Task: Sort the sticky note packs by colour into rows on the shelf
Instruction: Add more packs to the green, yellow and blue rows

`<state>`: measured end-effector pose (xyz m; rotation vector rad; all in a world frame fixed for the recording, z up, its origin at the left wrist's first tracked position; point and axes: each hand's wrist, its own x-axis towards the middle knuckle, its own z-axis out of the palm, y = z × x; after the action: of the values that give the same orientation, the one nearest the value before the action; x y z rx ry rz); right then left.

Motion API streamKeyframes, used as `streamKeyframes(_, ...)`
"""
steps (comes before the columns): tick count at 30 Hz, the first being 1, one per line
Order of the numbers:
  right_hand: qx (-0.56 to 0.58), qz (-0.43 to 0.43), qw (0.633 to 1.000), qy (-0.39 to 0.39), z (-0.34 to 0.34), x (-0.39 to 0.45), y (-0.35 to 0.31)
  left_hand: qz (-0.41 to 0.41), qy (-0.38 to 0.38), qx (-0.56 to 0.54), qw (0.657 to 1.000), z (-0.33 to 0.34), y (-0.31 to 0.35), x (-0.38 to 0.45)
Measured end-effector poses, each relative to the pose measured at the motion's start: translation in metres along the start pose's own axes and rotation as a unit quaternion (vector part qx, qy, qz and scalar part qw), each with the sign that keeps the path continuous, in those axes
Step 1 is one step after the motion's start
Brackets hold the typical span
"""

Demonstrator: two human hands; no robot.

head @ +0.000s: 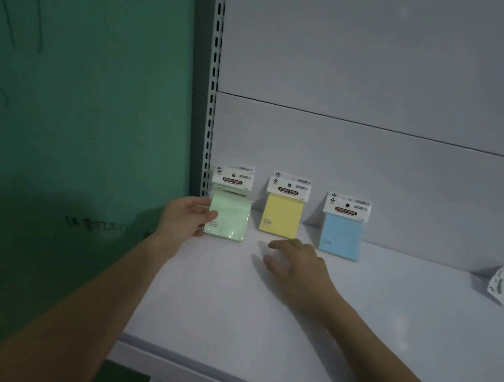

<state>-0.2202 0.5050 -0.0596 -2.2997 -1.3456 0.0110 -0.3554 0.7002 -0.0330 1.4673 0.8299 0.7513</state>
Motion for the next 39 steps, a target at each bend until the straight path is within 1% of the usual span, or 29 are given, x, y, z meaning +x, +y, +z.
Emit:
streamKeyframes(3, -0.044, -0.002, 0.999, 0.016, 0.015, -0.008, -0.001, 0.015, 0.010, 0.010, 1.000, -0.003, -0.005, 0.016)
streamKeyframes(7, -0.063, -0.001, 0.998, -0.005, 0.019, -0.008, 0.001, 0.011, 0.023, 0.007, 1.000, -0.005, -0.012, 0.029)
streamKeyframes(9, -0.070, 0.001, 0.997, -0.012, 0.020, -0.007, 0.002, 0.022, 0.028, 0.025, 0.999, -0.004, -0.014, 0.033)
streamKeyframes(13, -0.073, 0.004, 0.997, 0.001, 0.020, -0.007, 0.004, 0.041, 0.020, 0.063, 0.997, -0.004, -0.014, 0.040)
streamKeyframes(16, -0.071, 0.007, 0.997, 0.003, 0.018, -0.007, 0.001, 0.070, 0.018, 0.098, 0.993, -0.005, -0.014, 0.045)
streamKeyframes(20, -0.064, 0.022, 0.998, 0.005, 0.015, -0.008, -0.005, 0.102, 0.029, 0.114, 0.988, -0.005, -0.018, 0.044)
streamKeyframes(24, -0.093, 0.013, 0.996, -0.012, 0.015, -0.010, -0.009, 0.120, 0.035, 0.140, 0.982, -0.007, -0.022, 0.046)
streamKeyframes(27, -0.097, 0.019, 0.995, -0.017, 0.011, -0.013, -0.015, 0.140, 0.051, 0.184, 0.972, -0.009, -0.015, 0.040)
streamKeyframes(29, -0.105, 0.020, 0.994, -0.019, 0.008, -0.015, -0.019, 0.176, 0.075, 0.240, 0.952, -0.010, -0.005, 0.028)
streamKeyframes(30, -0.111, 0.021, 0.993, -0.017, 0.007, -0.016, -0.021, 0.199, 0.072, 0.263, 0.941, -0.008, 0.002, 0.021)
streamKeyframes(32, -0.116, 0.039, 0.992, -0.007, 0.004, -0.018, -0.026, 0.243, 0.026, 0.299, 0.923, -0.002, 0.015, 0.001)
streamKeyframes(34, -0.096, 0.078, 0.992, 0.008, -0.002, -0.024, -0.031, 0.267, -0.045, 0.345, 0.899, 0.008, 0.024, -0.021)
streamKeyframes(36, -0.062, 0.106, 0.992, 0.018, -0.014, -0.034, -0.032, 0.264, -0.107, 0.396, 0.873, 0.021, 0.031, -0.044)
streamKeyframes(39, -0.036, 0.129, 0.991, 0.021, -0.040, -0.059, -0.024, 0.236, -0.147, 0.453, 0.847, 0.048, 0.036, -0.077)
